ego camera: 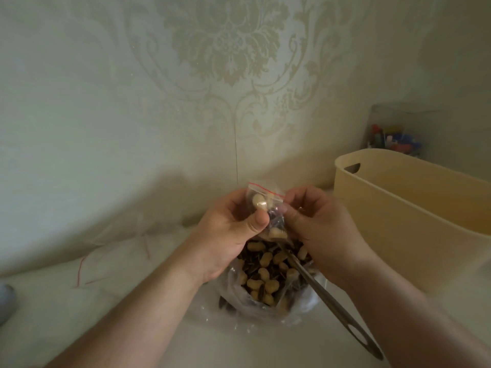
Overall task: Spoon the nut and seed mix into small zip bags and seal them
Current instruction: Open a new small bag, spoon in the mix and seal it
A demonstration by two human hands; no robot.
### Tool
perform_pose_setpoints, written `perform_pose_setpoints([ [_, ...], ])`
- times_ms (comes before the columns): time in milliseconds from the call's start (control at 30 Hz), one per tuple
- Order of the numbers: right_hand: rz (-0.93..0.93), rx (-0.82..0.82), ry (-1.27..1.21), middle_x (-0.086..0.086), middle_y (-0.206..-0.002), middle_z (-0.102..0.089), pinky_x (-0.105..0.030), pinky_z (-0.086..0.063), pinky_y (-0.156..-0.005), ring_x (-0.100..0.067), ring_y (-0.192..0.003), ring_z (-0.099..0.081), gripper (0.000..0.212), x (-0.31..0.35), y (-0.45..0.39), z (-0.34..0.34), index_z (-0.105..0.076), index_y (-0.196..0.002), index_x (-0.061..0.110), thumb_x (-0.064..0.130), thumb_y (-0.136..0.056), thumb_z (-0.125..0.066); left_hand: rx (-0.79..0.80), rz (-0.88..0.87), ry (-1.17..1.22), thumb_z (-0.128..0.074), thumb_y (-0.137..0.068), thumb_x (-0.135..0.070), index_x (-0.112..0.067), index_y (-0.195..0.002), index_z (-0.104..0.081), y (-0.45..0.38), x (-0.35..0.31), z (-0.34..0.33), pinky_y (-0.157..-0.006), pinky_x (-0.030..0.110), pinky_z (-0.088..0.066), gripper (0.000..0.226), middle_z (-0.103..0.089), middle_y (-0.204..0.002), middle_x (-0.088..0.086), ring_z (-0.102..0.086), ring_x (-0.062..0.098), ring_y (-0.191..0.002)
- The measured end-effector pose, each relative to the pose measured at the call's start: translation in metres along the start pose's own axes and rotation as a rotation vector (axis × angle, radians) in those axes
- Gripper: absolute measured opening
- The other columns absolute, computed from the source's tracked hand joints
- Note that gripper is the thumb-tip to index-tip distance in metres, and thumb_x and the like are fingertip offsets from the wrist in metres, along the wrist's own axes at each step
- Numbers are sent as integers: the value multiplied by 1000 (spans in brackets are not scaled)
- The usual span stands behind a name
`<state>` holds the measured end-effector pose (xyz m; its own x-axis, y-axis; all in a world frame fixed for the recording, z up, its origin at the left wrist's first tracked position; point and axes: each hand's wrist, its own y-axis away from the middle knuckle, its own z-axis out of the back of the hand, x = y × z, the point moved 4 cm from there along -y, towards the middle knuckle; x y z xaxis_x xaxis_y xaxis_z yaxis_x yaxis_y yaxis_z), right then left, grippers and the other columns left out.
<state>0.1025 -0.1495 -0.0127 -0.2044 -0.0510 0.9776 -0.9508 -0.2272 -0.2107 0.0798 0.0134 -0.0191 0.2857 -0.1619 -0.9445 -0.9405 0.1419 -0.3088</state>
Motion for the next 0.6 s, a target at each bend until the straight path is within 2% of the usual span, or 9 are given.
perform_pose_setpoints([
  [67, -12, -7, -79, -5, -89, -73, -44, -65, -81, -24, -84, -72, 15, 2, 3, 1, -75, -99, 16, 25, -100, -64, -59, -26, 9, -88, -62, -46, -23, -111, -78, -2, 0, 6, -80, 30, -60, 56, -78, -104, 8, -75, 22, -99],
  [133, -2, 56, -113, -1, -99, -75, -45, -64, -89, -24, -97, -74, 31, 5, 7, 0, -75, -112, 21, 42, -93, -62, -93, -30, -5, -96, -53, -51, -10, -122, -69, -3, -1, 9, -83, 38, -60, 85, -76, -107, 19, -74, 30, -102],
  [167, 1, 103, -109, -1, -105, -76, -42, -63, -91, -24, -102, -74, 38, 6, 9, -2, -73, -118, 22, 44, -89, -63, -98, -27, -19, -98, -53, -50, -5, -124, -64, -2, -2, 8, -83, 41, -59, 90, -75, -107, 23, -73, 32, -102],
  [200, 1, 142, -107, -2, -110, -76, -40, -63, -92, -24, -105, -74, 44, 7, 11, -5, -70, -123, 20, 43, -86, -66, -104, -20, -42, -98, -56, -45, -4, -123, -64, -1, -2, 7, -84, 42, -60, 86, -75, -108, 22, -73, 33, -101],
  [300, 11, 187, -76, -10, -111, -76, -35, -63, -89, -27, -103, -75, 48, 8, 14, -10, -70, -125, 15, 36, -82, -74, -125, 42, -135, -92, -71, -15, -7, -116, -71, 3, -6, 1, -81, 38, -64, 50, -78, -105, 17, -76, 32, -99],
  [400, 34, 145, 47, 1, -104, -78, -29, -62, -80, -14, -98, -74, 38, 7, 12, -10, -73, -117, 24, 31, -81, -83, -149, 76, -216, -88, -74, 6, -11, -106, -71, 3, -2, 0, -72, 33, -62, 41, -79, -91, 6, -77, 20, -86],
  [500, 59, 57, 117, 5, -96, -78, -26, -60, -71, -8, -93, -73, 30, 5, 9, -8, -75, -113, 24, 22, -84, -85, -154, 69, -223, -89, -70, 10, -13, -102, -71, 3, -2, -3, -70, 29, -60, 43, -79, -86, 2, -76, 16, -83],
  [600, 135, 5, 165, 5, -97, -77, -32, -64, -71, -12, -97, -73, 21, 7, 9, -4, -77, -108, 26, 23, -87, -83, -152, 49, -188, -92, -69, -1, -12, -108, -73, 4, -5, -8, -78, 36, -64, 45, -80, -98, 6, -78, 23, -94],
])
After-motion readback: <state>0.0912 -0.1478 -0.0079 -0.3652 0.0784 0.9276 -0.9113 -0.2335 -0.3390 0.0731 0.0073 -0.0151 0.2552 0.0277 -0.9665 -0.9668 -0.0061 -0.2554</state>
